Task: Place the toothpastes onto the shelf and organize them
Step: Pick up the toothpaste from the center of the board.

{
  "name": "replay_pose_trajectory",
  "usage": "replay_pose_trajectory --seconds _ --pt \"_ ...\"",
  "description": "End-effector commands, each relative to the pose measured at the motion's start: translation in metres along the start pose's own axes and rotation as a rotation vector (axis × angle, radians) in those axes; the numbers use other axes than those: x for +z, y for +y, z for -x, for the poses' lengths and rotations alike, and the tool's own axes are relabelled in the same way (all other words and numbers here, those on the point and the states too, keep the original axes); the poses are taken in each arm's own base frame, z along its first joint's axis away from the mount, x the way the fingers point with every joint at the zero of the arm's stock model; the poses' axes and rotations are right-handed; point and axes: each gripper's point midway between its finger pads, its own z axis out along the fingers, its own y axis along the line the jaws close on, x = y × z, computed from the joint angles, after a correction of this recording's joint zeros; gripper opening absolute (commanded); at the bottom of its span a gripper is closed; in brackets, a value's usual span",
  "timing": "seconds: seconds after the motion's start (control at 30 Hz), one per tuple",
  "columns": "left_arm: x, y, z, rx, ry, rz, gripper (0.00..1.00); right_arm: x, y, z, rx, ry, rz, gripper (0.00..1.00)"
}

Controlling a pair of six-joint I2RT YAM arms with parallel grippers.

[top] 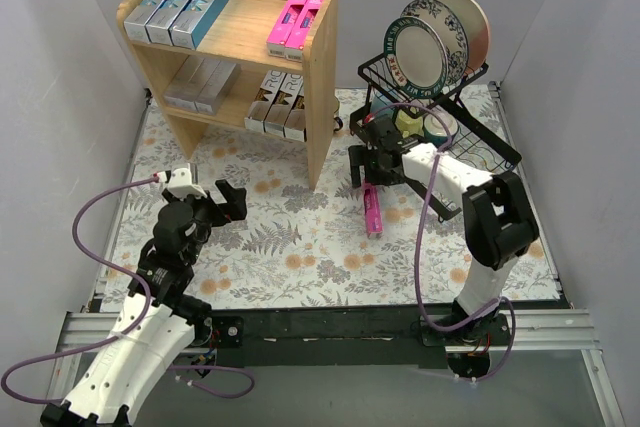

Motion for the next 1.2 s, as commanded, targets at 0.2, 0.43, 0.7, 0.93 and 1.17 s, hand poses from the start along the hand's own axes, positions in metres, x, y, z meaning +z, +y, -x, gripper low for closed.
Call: replay_pose_trajectory --seconds 0.2,0.43,0.7,0.93,1.17 --pt "0.001 0.002 0.000 0.010 -0.022 0.002 0.98 0.032 -0.009 -0.026 -0.058 0.198 -0.149 0.87" --pt "0.002 -0.001 -0.003 0.012 0.002 -0.014 0.98 0.045 -0.011 -0.047 -0.086 0.281 -0.191 0.77" --pt "0.005 -0.014 -0.006 -0.006 0.033 -0.070 0.98 0.055 -0.013 -0.080 -0.097 0.367 -0.200 0.61" --pt "0.010 -0.042 -0.015 -0.082 0.130 -0.175 0.98 0.043 0.011 -0.070 -0.061 0.296 -0.055 0.38" --pt "0.009 -0.088 -0.015 -0.144 0.178 -0.306 0.98 -0.001 0.049 -0.034 0.120 0.091 0.211 0.36"
